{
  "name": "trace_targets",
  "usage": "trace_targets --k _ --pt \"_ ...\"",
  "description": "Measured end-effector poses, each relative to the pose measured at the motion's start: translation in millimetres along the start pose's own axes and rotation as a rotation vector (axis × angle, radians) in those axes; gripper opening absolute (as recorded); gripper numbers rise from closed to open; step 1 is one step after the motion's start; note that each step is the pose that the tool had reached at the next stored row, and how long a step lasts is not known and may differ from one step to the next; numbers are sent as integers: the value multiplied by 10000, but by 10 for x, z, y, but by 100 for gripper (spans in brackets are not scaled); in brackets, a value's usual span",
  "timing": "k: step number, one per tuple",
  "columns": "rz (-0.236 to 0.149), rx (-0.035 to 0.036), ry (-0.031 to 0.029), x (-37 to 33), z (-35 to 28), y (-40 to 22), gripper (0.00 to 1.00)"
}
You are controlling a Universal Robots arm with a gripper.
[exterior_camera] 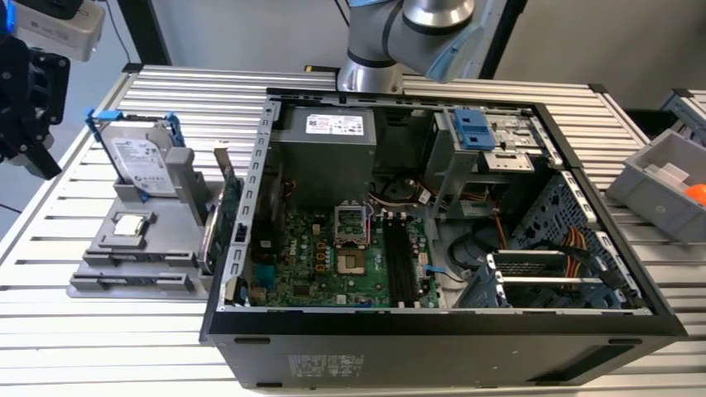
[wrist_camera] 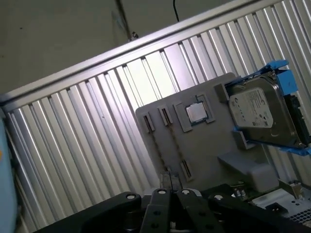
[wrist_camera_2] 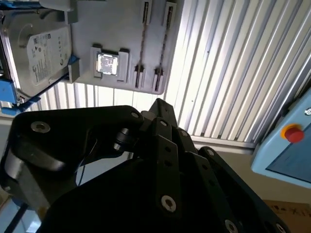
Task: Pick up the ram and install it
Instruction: 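Pick up the ram and move it above insertion slot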
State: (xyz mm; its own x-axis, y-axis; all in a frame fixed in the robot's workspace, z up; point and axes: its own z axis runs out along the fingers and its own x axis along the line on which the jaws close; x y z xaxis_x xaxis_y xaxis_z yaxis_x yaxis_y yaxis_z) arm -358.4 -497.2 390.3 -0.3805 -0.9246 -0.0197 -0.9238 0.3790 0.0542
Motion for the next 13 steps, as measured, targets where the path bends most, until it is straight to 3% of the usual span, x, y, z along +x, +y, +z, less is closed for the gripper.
trace_targets --k 7,13 --pt "-864 105 -236 0 1 -1 0" --pt "-1620 405 -395 1 0 -1 0"
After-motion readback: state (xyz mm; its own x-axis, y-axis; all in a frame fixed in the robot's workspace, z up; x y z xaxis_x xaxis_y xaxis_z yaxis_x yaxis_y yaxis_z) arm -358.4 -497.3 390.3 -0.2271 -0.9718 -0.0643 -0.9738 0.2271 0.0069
